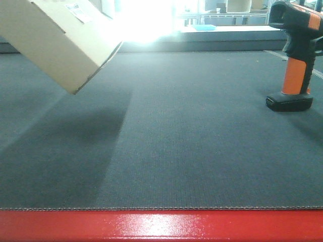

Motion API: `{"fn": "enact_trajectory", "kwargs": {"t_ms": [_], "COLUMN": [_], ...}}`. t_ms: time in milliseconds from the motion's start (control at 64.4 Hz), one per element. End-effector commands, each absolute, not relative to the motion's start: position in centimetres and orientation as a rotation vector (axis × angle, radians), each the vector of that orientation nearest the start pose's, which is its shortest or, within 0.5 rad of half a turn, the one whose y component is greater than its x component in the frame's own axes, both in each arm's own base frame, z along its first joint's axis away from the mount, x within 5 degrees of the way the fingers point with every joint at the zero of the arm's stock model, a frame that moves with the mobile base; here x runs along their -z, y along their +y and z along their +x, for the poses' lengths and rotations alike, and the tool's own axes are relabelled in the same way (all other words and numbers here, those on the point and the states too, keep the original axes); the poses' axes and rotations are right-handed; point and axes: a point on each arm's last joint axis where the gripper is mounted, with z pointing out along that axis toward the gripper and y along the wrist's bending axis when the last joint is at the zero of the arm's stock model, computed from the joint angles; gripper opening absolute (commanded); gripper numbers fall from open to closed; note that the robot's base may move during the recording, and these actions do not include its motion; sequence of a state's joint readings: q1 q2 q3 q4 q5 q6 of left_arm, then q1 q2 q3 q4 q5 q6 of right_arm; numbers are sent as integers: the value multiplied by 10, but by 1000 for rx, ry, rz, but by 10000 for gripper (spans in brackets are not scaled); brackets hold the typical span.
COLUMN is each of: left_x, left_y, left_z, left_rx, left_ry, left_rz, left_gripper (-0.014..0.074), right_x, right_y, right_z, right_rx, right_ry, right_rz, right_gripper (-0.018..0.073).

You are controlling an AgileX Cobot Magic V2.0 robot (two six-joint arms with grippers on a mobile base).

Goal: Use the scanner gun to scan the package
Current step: 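Reach the right gripper to the orange scanner gun and grasp it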

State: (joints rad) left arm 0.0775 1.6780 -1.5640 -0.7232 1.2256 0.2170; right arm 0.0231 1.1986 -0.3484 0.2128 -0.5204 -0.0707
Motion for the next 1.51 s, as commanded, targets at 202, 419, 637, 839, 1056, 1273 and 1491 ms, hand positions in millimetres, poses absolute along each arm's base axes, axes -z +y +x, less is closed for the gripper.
{"fn": "enact_trajectory", "kwargs": {"t_ms": [202,419,637,839,1056,1273,1491], "left_x": [-355,-355,-355,-355,-355,-355,-354], "left_y": [-32,-32,-32,-32,-32,-32,-32], "left_z": [350,350,350,350,350,350,351], "left_rx": [935,935,935,935,935,935,935], "left_ry": [2561,2561,2561,2561,2561,2561,2563], "left_rz": [3,3,3,3,3,3,2], "left_gripper": [-111,-111,-111,-111,-111,-111,-111], "right_x": [-209,-202,-203,-201,-197,-196,-196], "right_y": [-10,-10,-9,-9,-9,-8,-8], "right_z": [238,260,280,294,304,316,325], "right_rx": [61,59,41,40,41,40,39], "right_ry": [1677,1688,1677,1683,1692,1688,1682], "right_rz": [181,193,212,212,212,212,212], "right_gripper": [568,568,568,568,568,568,568]}}
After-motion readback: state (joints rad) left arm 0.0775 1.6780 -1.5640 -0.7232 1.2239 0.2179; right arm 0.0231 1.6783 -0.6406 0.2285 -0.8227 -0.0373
